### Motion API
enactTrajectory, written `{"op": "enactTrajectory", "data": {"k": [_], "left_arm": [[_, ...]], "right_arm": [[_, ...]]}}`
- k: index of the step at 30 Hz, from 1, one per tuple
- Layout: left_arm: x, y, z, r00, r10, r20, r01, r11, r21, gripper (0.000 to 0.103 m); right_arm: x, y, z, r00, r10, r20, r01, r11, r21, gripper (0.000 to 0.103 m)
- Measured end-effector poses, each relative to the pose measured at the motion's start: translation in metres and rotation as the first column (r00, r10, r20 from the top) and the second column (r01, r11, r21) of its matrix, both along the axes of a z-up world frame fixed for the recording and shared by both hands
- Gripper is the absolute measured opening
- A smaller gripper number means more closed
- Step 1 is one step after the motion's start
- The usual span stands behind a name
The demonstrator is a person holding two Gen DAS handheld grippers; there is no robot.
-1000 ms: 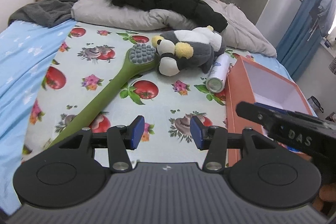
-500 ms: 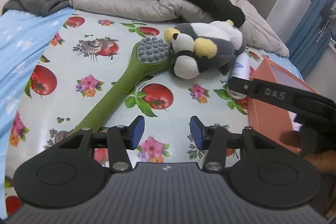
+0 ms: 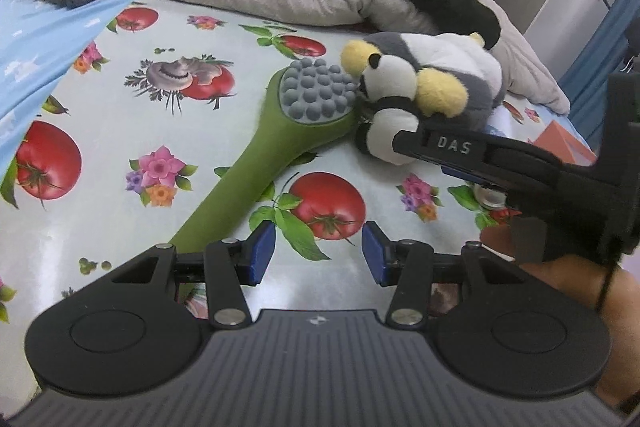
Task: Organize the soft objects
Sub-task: 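Reach the right tool to the panda plush and grasp it, then lift the panda plush with the right tool and carry it over the shoebox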
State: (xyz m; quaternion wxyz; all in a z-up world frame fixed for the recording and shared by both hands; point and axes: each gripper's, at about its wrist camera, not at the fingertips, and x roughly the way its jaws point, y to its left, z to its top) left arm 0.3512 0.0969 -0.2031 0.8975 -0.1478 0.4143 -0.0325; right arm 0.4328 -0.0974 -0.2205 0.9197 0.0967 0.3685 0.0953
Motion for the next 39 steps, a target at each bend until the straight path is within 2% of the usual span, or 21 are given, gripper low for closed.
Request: {"op": "enactTrajectory", "data": {"k": [6, 9, 16, 21, 30, 39], "left_arm": [[0.013, 0.003, -0.011, 1.0, -0.005, -0.013, 0.005, 1.0, -0.002, 0.054], [0.017, 0.004, -0.015, 1.0, -0.002, -0.017, 0.002, 1.0, -0.002, 0.054], [0.021, 0.002, -0.019, 1.0, 0.007, -0.021, -0.007, 1.0, -0.004, 0.054], [0.02, 0.003, -0.02, 1.0, 0.014, -0.025, -0.014, 1.0, 0.001, 0.054], [0.007, 0.006, -0.008, 1.0, 0.027, -0.015, -0.027, 1.0, 0.007, 0.054], [-0.034, 0.007, 0.014, 0.999, 0.039, 0.002, -0.039, 0.999, 0.005, 0.054]], "right_arm": [[0.017, 0.004, -0.017, 1.0, -0.004, -0.016, 0.004, 1.0, 0.008, 0.059], [0.022, 0.007, -0.02, 1.0, -0.002, -0.008, 0.002, 1.0, 0.022, 0.069], [0.027, 0.016, -0.02, 0.999, 0.017, 0.045, -0.019, 0.999, 0.036, 0.069], [0.025, 0.019, -0.016, 0.998, 0.03, 0.06, -0.03, 0.999, 0.014, 0.055], [0.0, 0.019, 0.0, 0.998, 0.037, 0.055, -0.037, 0.999, -0.005, 0.049], [-0.046, 0.015, 0.02, 0.996, 0.065, 0.057, -0.062, 0.997, -0.041, 0.047]]}}
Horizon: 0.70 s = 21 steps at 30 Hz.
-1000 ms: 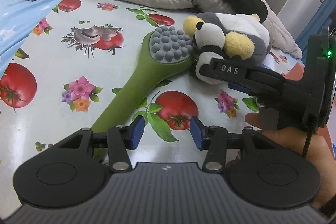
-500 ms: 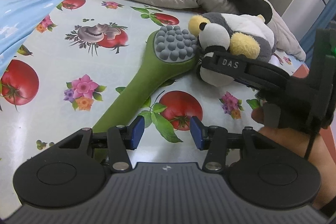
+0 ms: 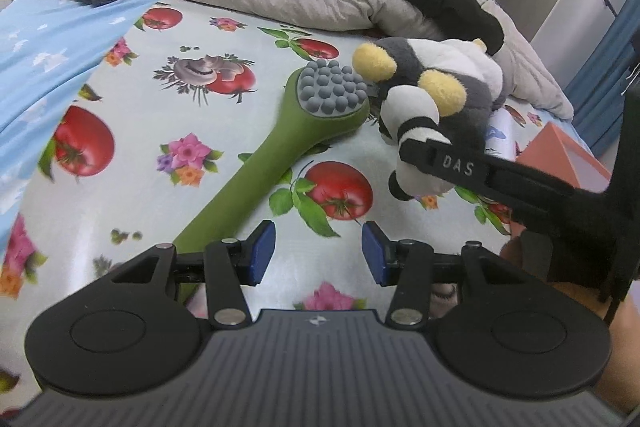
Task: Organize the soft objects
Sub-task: 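Lift the panda plush with the right tool and carry it over the shoebox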
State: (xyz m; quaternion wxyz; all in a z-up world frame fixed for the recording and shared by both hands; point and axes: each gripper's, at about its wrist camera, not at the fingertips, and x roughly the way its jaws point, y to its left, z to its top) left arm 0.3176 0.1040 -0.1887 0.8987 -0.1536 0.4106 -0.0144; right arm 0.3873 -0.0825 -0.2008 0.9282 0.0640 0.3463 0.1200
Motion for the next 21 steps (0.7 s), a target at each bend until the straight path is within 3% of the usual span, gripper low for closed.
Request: {"op": "enactTrajectory", "data": {"k": [21], "left_arm": [[-0.105, -0.027, 0.069, 0.998, -0.019, 0.063, 0.018, 1.0, 0.014, 0.054]], "right_arm": [[-0.128, -0.033, 0.059, 0.999, 0.053, 0.008, -0.053, 0.998, -0.035, 0.047]]}}
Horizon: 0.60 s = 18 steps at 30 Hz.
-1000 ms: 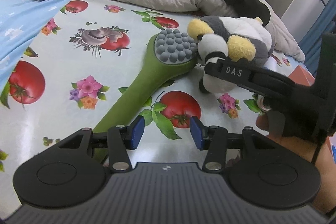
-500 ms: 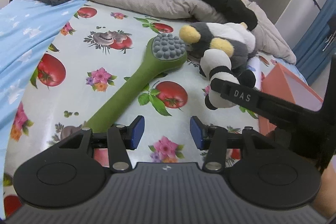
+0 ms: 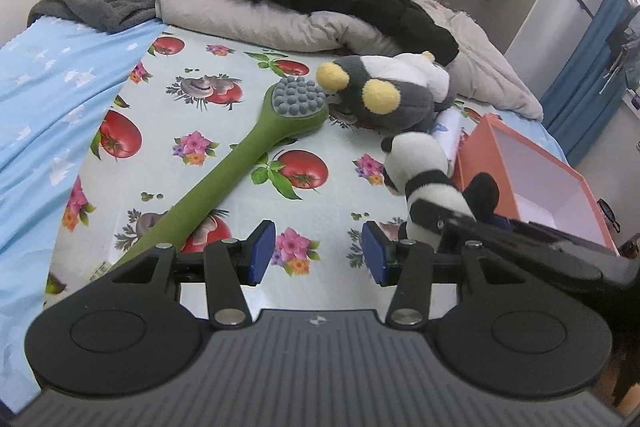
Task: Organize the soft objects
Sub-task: 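Lift the panda plush with the right tool and carry it over the shoebox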
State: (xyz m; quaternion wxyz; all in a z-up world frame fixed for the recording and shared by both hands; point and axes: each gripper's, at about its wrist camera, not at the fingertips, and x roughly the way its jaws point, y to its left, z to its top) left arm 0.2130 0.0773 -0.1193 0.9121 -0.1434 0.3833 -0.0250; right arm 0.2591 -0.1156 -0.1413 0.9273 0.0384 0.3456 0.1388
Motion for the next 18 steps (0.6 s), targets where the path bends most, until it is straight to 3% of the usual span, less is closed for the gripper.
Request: {"op": "enactTrajectory", "data": {"k": [9, 18], "left_arm": [[-0.034, -0.012, 0.025, 1.0, -0.008, 0.009, 0.008, 1.0, 0.007, 0.054], [-0.052, -0.024, 0.051, 0.999, -0.033, 0.041, 0.032, 0.999, 0.023, 0.054]], "right_arm": [[-0.042, -0.012, 0.017, 1.0, 0.02, -0.02, -0.02, 1.0, 0.001, 0.047], [-0.063, -0.025, 0.047, 0.999, 0.007, 0.032, -0.007, 1.0, 0.01, 0.047]]}}
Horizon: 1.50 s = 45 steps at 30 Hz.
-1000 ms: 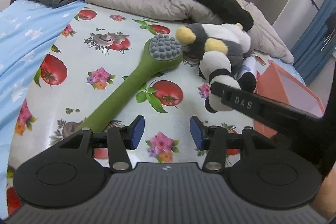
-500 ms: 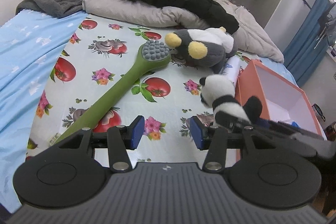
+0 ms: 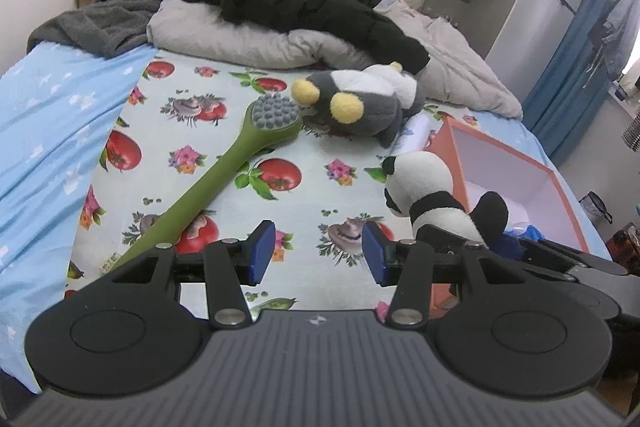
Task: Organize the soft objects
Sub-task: 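Lift the panda plush with the right tool and carry it over the shoebox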
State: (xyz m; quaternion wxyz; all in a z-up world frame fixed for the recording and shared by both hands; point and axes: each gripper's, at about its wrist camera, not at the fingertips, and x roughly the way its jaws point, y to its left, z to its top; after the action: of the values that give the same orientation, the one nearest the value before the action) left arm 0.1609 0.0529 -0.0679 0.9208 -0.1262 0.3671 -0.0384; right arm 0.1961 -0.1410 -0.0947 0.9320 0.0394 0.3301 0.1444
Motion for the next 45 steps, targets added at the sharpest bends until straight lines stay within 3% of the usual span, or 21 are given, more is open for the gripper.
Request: {"op": "enactTrajectory", "data": {"k": [23, 35, 45], "left_arm": [[-0.032, -0.06, 0.067, 0.989, -0.105, 0.109, 0.102, 0.994, 0.032, 0.054], [-0.03, -0.104, 0.079, 0.974, -0.186, 0.133, 0.182, 0.982, 0.044, 0.054], [-0.018, -0.152, 0.077, 0.952, -0.286, 0.106, 0.284, 0.958, 0.036, 0.054]], "right_arm": [[-0.043, -0.048, 0.071, 0.988, -0.057, 0.147, 0.058, 0.998, -0.002, 0.047], [-0.053, -0.099, 0.078, 0.973, -0.168, 0.16, 0.17, 0.985, 0.0, 0.047], [-0.064, -0.137, 0.078, 0.958, -0.251, 0.139, 0.254, 0.967, 0.001, 0.047]]}}
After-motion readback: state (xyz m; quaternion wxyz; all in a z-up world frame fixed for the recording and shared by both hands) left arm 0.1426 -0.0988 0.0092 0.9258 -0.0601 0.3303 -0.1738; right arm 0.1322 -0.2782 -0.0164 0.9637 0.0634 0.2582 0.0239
